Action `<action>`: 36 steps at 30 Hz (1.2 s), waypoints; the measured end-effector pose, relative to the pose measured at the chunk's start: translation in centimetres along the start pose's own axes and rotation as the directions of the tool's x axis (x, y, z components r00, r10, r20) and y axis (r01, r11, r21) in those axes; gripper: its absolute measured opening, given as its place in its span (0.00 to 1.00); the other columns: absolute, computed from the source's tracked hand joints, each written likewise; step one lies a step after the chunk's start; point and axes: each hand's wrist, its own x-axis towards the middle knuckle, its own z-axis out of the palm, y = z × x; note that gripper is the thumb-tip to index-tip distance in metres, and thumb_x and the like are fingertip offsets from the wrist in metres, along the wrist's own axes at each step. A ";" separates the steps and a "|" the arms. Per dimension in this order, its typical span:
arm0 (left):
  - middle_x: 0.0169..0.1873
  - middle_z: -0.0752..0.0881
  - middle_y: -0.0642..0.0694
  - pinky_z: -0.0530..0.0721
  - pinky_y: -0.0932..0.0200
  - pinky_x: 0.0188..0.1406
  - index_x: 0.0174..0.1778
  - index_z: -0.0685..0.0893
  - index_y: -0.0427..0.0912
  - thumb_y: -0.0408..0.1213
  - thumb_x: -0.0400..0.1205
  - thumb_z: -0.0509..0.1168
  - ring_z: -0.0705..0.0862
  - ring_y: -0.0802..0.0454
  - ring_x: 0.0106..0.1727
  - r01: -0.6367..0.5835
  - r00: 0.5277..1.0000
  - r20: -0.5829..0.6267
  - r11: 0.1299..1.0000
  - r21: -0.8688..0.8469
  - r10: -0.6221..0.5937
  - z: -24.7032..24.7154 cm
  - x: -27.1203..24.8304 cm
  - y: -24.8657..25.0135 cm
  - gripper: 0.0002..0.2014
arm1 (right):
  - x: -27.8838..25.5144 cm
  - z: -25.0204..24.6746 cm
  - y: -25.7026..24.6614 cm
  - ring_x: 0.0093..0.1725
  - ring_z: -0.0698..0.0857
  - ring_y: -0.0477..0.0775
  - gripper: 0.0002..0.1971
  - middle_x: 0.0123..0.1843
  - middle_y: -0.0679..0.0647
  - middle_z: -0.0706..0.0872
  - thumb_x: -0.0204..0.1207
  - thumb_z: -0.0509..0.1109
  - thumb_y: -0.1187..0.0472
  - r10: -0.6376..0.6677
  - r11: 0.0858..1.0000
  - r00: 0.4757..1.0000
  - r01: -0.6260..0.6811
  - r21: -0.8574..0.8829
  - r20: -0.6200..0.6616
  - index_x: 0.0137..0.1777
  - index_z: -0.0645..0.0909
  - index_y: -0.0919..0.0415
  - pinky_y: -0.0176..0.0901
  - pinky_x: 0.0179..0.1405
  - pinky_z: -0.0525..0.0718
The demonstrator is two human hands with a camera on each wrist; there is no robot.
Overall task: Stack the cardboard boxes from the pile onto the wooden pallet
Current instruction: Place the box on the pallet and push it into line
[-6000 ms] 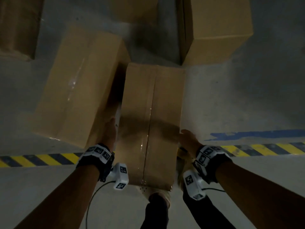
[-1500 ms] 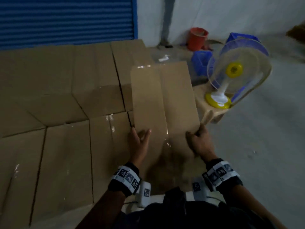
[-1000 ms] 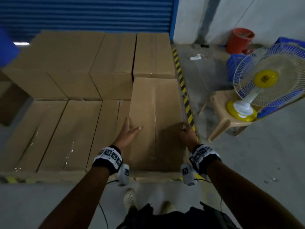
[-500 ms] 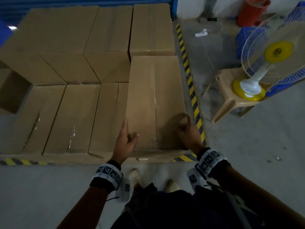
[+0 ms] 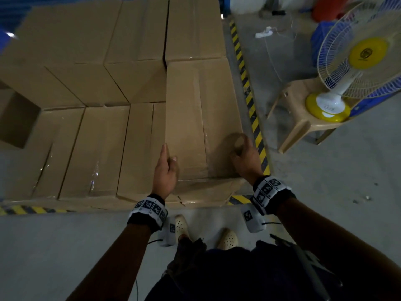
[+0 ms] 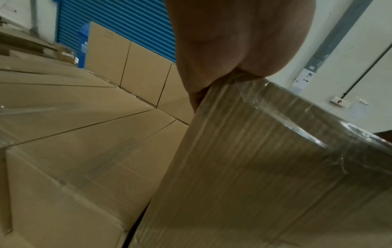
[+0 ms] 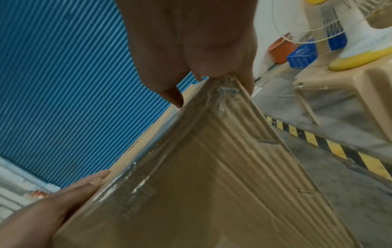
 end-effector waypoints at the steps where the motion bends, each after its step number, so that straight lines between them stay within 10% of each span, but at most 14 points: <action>1: 0.73 0.74 0.60 0.77 0.72 0.62 0.90 0.50 0.44 0.42 0.92 0.55 0.78 0.73 0.62 -0.003 1.000 -0.003 1.000 0.010 0.003 0.0 0.2 0.3 0.31 | 0.1 -0.1 -0.2 0.56 0.85 0.68 0.35 0.60 0.65 0.86 0.77 0.68 0.64 -0.001 1.000 1.000 0.001 0.000 0.006 0.83 0.62 0.58 0.46 0.46 0.78; 5: 0.88 0.57 0.46 0.63 0.47 0.86 0.90 0.50 0.45 0.45 0.92 0.54 0.61 0.51 0.86 -0.018 0.999 -0.027 0.999 0.028 0.018 0.0 0.8 0.4 0.31 | 0.2 -0.3 -0.7 0.63 0.83 0.67 0.34 0.67 0.65 0.83 0.78 0.69 0.64 -0.010 1.000 1.000 0.010 -0.008 0.019 0.84 0.62 0.59 0.47 0.52 0.79; 14: 0.75 0.69 0.22 0.73 0.22 0.73 0.88 0.50 0.60 0.66 0.86 0.52 0.70 0.21 0.75 0.022 0.999 -0.040 0.998 0.055 -0.020 0.2 1.3 -0.8 0.35 | 0.2 -0.3 -0.9 0.66 0.80 0.69 0.37 0.72 0.66 0.76 0.76 0.69 0.64 -0.015 0.997 0.998 0.020 -0.079 0.065 0.84 0.61 0.57 0.53 0.58 0.80; 20: 0.87 0.60 0.41 0.67 0.41 0.84 0.90 0.50 0.45 0.47 0.92 0.54 0.63 0.51 0.85 -0.008 1.000 -0.010 0.996 0.087 0.009 -0.3 1.0 0.5 0.32 | 0.1 0.7 -1.2 0.71 0.76 0.69 0.38 0.76 0.67 0.71 0.77 0.71 0.58 -0.041 0.988 0.998 0.048 -0.148 0.051 0.85 0.59 0.61 0.55 0.64 0.78; 23: 0.87 0.62 0.43 0.79 0.68 0.68 0.90 0.49 0.43 0.45 0.92 0.54 0.76 0.74 0.69 -0.013 1.000 0.008 0.995 0.102 0.012 -0.3 1.1 0.2 0.32 | -0.2 1.2 -0.9 0.79 0.67 0.72 0.38 0.84 0.67 0.61 0.77 0.70 0.52 -0.069 0.975 0.996 0.081 -0.207 0.060 0.84 0.59 0.59 0.63 0.74 0.73; 27: 0.86 0.62 0.38 0.71 0.45 0.80 0.90 0.48 0.48 0.52 0.91 0.55 0.72 0.42 0.81 0.005 0.998 0.053 0.989 0.147 -0.013 -0.5 1.6 0.2 0.35 | -0.4 1.1 -1.2 0.83 0.59 0.71 0.38 0.87 0.64 0.54 0.78 0.68 0.45 -0.081 0.940 0.995 0.094 -0.329 0.053 0.84 0.58 0.57 0.69 0.78 0.68; 31: 0.86 0.61 0.43 0.73 0.43 0.77 0.89 0.55 0.48 0.57 0.87 0.56 0.69 0.42 0.82 -0.022 1.000 0.006 0.982 0.187 0.021 -2.0 1.5 1.8 0.36 | -0.8 1.3 -3.0 0.87 0.51 0.67 0.40 0.88 0.65 0.51 0.79 0.68 0.44 -0.154 0.937 0.985 0.170 -0.305 0.075 0.86 0.58 0.59 0.66 0.83 0.58; 36: 0.88 0.57 0.45 0.63 0.48 0.84 0.89 0.54 0.45 0.50 0.89 0.61 0.60 0.47 0.87 -0.119 0.986 -0.084 0.967 0.224 0.141 -5.8 0.5 4.6 0.36 | -2.9 1.8 -7.4 0.85 0.60 0.66 0.39 0.89 0.63 0.51 0.79 0.69 0.44 -0.280 0.944 0.955 0.293 -0.149 0.101 0.86 0.59 0.55 0.60 0.77 0.71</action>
